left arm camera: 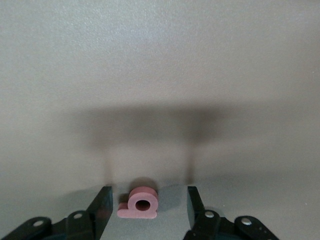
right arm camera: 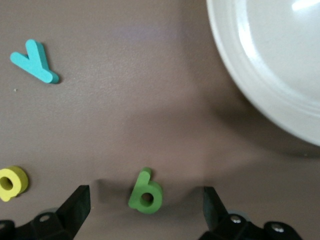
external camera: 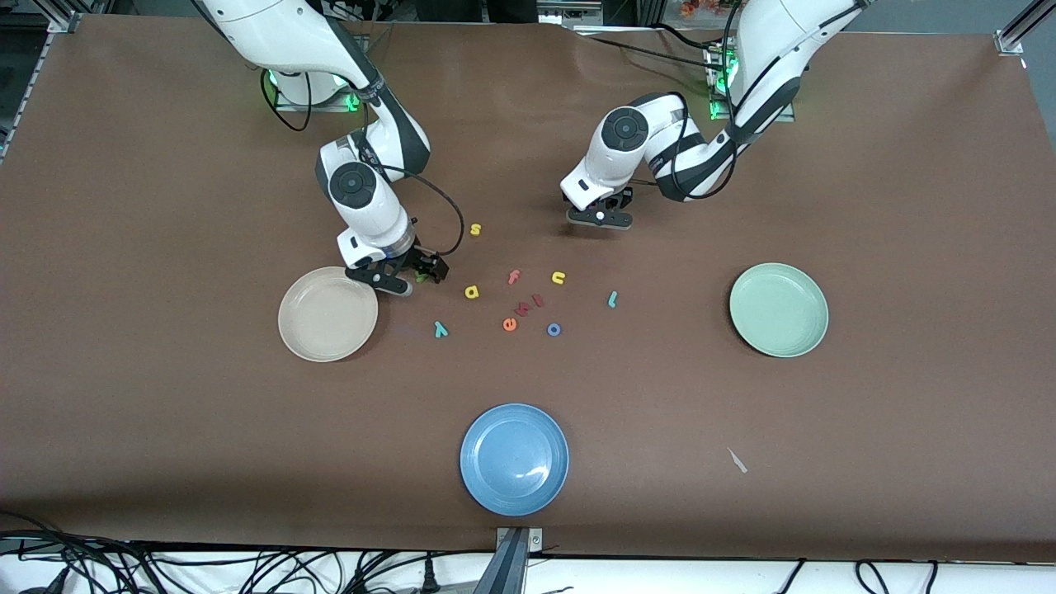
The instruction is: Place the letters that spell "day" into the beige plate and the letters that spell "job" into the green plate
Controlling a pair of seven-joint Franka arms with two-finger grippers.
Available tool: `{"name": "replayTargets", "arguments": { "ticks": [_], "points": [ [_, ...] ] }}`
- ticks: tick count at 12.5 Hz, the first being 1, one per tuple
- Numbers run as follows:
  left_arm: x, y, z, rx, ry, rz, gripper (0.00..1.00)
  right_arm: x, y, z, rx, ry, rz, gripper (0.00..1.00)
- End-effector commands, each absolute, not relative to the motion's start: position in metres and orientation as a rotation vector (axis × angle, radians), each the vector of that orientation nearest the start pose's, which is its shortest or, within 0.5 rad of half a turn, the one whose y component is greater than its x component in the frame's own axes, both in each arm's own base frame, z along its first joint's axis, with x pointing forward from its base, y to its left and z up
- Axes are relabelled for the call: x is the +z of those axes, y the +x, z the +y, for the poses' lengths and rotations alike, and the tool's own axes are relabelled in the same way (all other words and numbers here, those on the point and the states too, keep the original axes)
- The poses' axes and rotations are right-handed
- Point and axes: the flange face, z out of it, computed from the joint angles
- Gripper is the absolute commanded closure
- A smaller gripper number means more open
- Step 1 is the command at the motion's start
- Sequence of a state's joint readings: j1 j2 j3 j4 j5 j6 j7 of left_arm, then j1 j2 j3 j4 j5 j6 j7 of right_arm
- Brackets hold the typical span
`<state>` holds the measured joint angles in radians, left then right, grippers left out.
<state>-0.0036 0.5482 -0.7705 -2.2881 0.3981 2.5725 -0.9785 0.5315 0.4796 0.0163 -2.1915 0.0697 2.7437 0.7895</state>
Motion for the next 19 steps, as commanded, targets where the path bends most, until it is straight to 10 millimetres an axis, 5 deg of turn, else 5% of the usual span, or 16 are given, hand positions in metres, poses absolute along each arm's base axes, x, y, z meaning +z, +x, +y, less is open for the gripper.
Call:
{"name": "replayTargets", "arguments": {
  "ticks": [1, 3, 11, 14, 19],
  "points": [
    [0.171, 0.35, -0.385, 0.249, -3.185, 0.152, 0.35, 0.155, 0.473, 0.291, -0.093, -3.014, 0.482, 0.01],
    [0.171, 0.349, -0.386, 0.248, -3.184, 0.164, 0.35, 0.156, 0.474, 0.292, -0.098, -3.014, 0.476, 0.06],
    [0.167, 0.343, -0.385, 0.229, -3.142, 0.249, 0.35, 0.162, 0.476, 0.292, -0.11, -3.011, 0.463, 0.72],
    [0.165, 0.342, -0.386, 0.24, -3.14, 0.249, 0.47, 0.167, 0.477, 0.293, -0.119, -3.013, 0.425, 0.97],
    [0.165, 0.34, -0.386, 0.242, -3.133, 0.251, 0.51, 0.26, 0.512, 0.283, -0.016, -3.089, 0.325, 0.97]
  ]
}}
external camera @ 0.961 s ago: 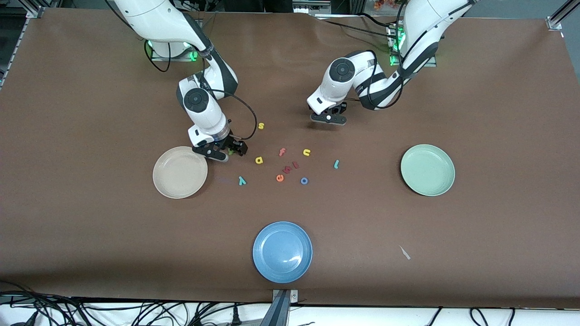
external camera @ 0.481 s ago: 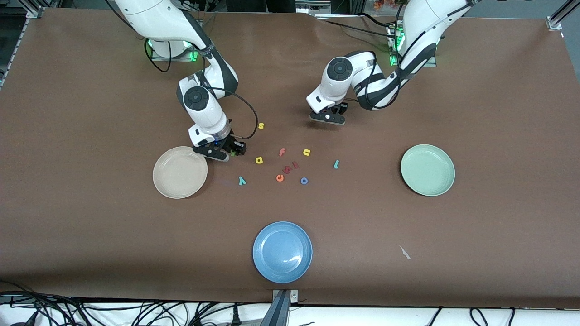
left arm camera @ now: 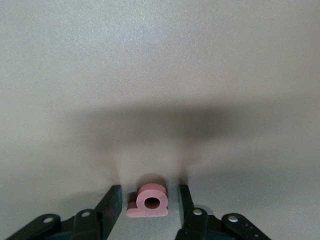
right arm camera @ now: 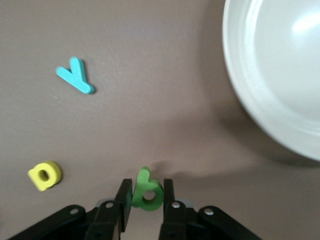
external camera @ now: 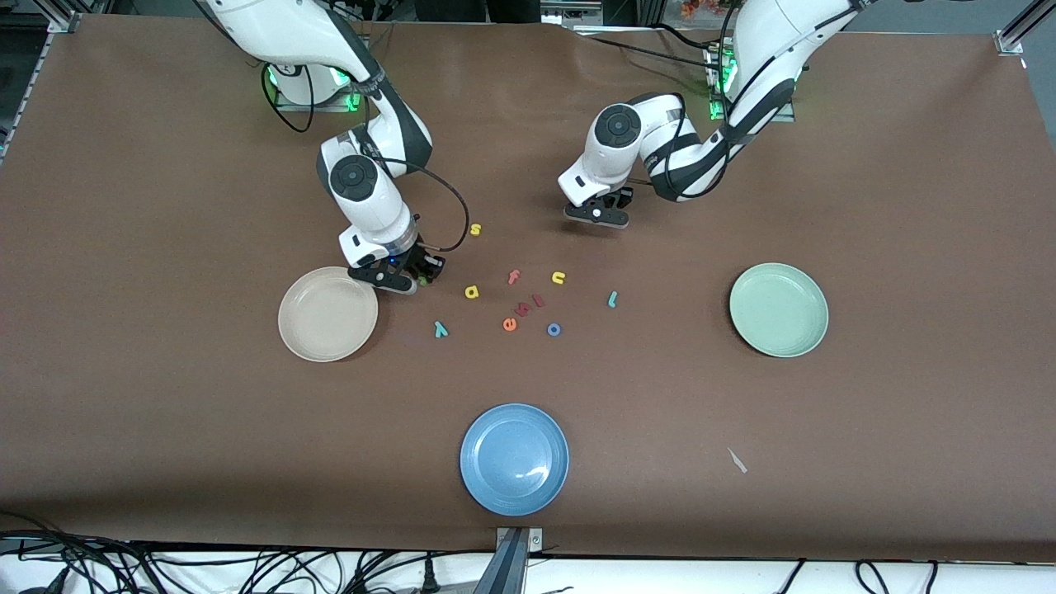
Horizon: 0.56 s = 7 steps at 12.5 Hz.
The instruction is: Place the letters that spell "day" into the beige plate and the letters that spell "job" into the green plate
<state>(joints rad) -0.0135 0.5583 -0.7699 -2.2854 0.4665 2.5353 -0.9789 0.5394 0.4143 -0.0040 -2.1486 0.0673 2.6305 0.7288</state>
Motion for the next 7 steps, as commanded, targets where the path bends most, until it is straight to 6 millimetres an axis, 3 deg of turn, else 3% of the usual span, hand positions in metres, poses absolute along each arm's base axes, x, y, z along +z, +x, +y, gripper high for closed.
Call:
{"name": "replayTargets", "arguments": {
  "ticks": [1, 2, 4, 6, 7],
  "points": [
    [0.163, 0.338, -0.386, 0.251, -3.12, 0.259, 0.54, 0.283, 0.525, 0.275, 0.023, -3.112, 0.304, 0.97],
    [0.162, 0.331, -0.389, 0.263, -3.097, 0.285, 0.56, 0.304, 0.539, 0.26, 0.069, -3.138, 0.267, 0.97],
    [0.161, 0.328, -0.39, 0.271, -3.084, 0.295, 0.61, 0.338, 0.57, 0.207, 0.143, -3.176, 0.113, 0.97],
    [0.161, 0.327, -0.391, 0.272, -3.082, 0.295, 0.7, 0.35, 0.592, 0.14, 0.15, -3.184, -0.037, 0.96],
    [0.161, 0.327, -0.391, 0.272, -3.082, 0.295, 0.73, 0.349, 0.597, 0.119, 0.145, -3.179, -0.091, 0.96]
  ]
}}
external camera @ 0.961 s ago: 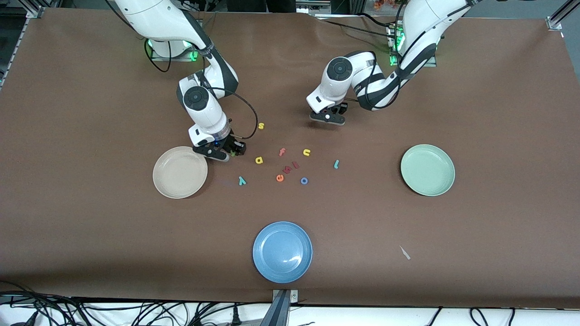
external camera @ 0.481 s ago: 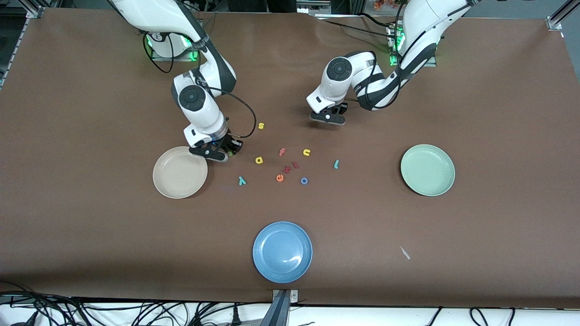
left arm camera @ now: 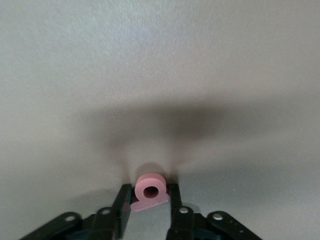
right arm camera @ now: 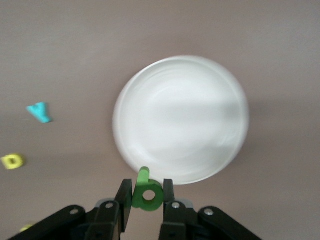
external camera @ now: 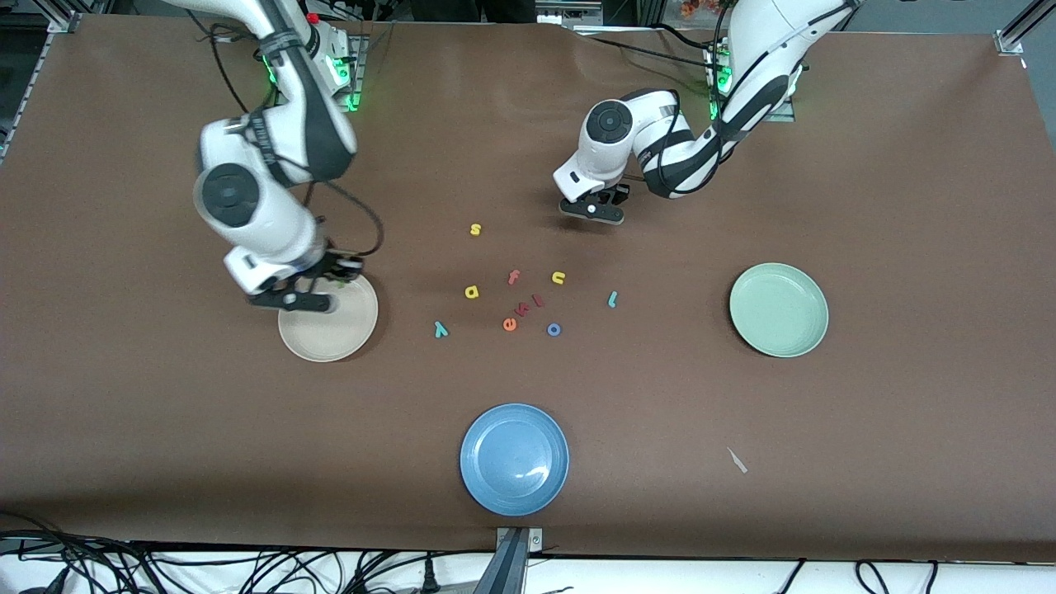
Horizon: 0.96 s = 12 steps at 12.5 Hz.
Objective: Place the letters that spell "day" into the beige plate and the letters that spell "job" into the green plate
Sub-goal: 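Carry the green 6 onto the cream plate with the right gripper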
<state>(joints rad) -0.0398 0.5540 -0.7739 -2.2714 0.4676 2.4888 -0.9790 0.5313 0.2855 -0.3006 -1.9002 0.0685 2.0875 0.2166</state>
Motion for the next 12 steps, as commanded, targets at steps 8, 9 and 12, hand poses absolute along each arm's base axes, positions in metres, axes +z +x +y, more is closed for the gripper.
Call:
{"name": "replayTargets", "arguments": {
  "ticks": [8, 9, 12],
  "points": [
    [0.203, 0.386, -0.379, 0.14, -3.107, 0.221, 0.84, 0.337, 0.608, 0.109, 0.144, -3.135, -0.053, 0.52],
    [0.217, 0.403, -0.378, 0.13, -3.108, 0.208, 0.84, 0.337, 0.607, 0.11, 0.144, -3.135, -0.055, 0.39],
    [0.249, 0.469, -0.326, 0.134, -3.115, 0.185, 0.84, 0.336, 0.606, 0.121, 0.143, -3.127, -0.003, 0.32]
  ]
}}
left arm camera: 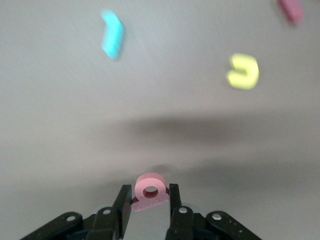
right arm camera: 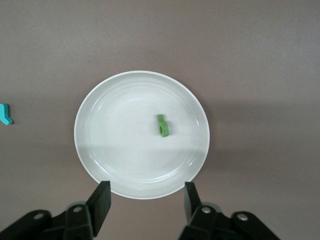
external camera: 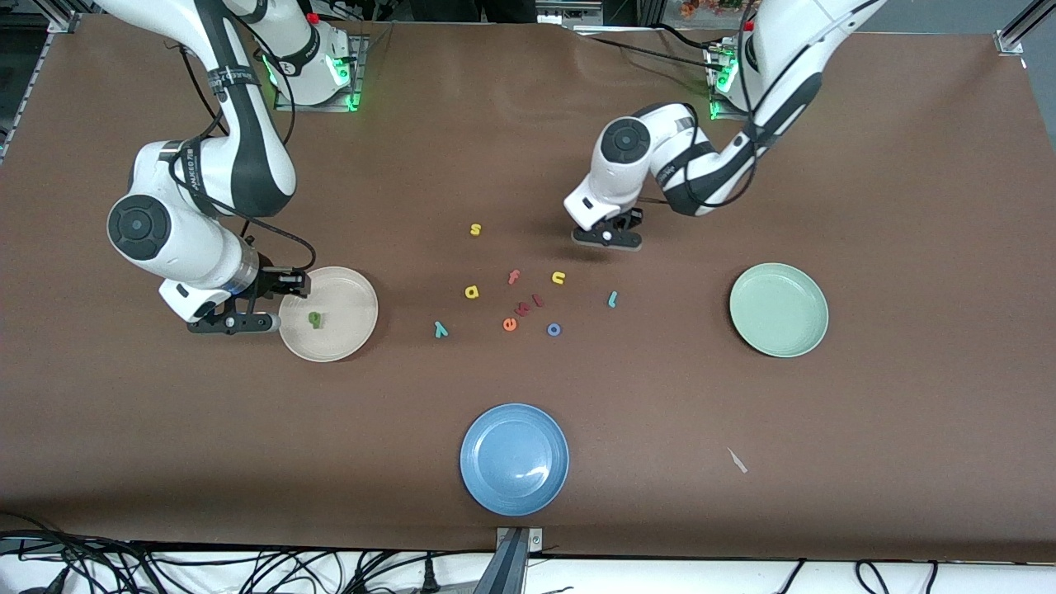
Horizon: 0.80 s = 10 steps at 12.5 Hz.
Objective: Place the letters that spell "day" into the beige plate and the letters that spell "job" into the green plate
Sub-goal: 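Carry the green 6 onto the cream plate with the right gripper, then drop the pink letter on the green plate while the right gripper returns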
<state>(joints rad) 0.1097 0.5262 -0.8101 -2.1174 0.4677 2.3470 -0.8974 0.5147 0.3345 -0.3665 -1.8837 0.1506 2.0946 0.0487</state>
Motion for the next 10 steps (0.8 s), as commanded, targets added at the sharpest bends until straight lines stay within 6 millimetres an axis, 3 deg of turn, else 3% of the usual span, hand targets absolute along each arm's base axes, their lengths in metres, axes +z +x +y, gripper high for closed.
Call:
{"name": "replayTargets", "arguments": {
  "ticks": [1, 4, 7, 10],
  "points": [
    [0.259, 0.488, -0.299, 0.145, -3.119, 0.206, 0.84, 0.34, 0.608, 0.131, 0.122, -3.129, 0.02, 0.32],
    [0.264, 0.527, -0.216, 0.225, -3.085, 0.296, 0.84, 0.343, 0.616, 0.193, 0.068, -3.148, 0.121, 0.32],
    [0.257, 0.552, -0.122, 0.313, -3.058, 0.443, 0.84, 0.32, 0.623, 0.269, 0.023, -3.105, 0.215, 0.32],
    [0.236, 0.561, -0.041, 0.38, -3.033, 0.58, 0.84, 0.286, 0.613, 0.311, -0.031, -3.123, 0.178, 0.29]
  ]
}}
